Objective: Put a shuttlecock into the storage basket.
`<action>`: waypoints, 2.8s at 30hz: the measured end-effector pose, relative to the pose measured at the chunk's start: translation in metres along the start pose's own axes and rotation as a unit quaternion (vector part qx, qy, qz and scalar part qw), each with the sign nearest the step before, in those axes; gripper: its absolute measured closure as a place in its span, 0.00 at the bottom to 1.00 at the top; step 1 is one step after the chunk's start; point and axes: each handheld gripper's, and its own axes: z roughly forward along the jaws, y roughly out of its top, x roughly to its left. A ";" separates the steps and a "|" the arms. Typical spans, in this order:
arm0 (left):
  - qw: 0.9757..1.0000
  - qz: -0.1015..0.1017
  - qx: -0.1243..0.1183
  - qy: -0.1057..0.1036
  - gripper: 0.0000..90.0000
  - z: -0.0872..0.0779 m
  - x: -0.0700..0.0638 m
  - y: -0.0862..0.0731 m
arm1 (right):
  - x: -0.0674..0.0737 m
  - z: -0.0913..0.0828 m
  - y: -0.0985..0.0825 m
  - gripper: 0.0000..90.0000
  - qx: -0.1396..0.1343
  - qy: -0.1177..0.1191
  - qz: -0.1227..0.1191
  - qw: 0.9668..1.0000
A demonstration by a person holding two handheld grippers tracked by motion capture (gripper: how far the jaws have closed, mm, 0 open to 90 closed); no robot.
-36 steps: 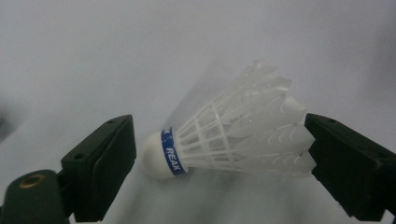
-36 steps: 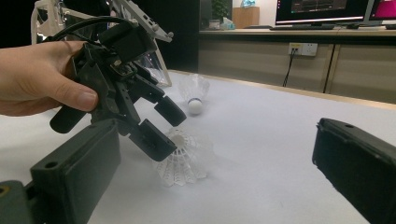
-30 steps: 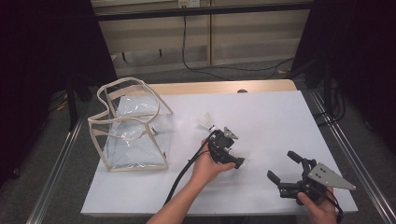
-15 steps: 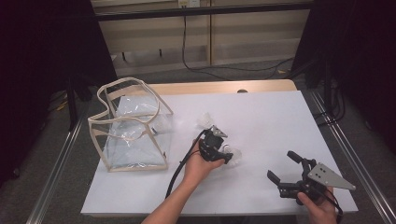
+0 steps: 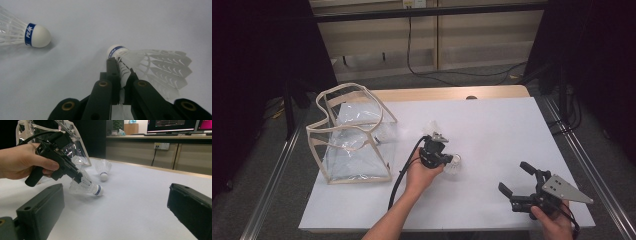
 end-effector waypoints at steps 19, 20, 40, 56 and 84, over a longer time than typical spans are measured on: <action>0.996 -0.026 0.002 -0.084 0.99 -0.023 -0.002 0.006 | 0.000 0.001 0.000 0.01 0.001 -0.002 -0.002 1.000; 0.996 -0.025 0.006 -0.087 0.99 -0.025 -0.002 0.007 | 0.000 0.001 0.000 0.01 0.001 -0.001 -0.002 1.000; 0.992 -0.012 0.021 -0.122 1.00 -0.066 -0.006 0.031 | -0.001 0.004 -0.001 0.01 0.005 -0.004 0.002 1.000; 0.991 -0.023 0.014 -0.134 1.00 -0.097 -0.001 0.044 | -0.002 0.004 -0.001 0.01 0.005 -0.004 0.004 1.000; 0.991 -0.023 0.031 -0.128 1.00 -0.126 0.010 0.061 | -0.002 0.006 -0.001 0.01 0.008 -0.002 0.001 1.000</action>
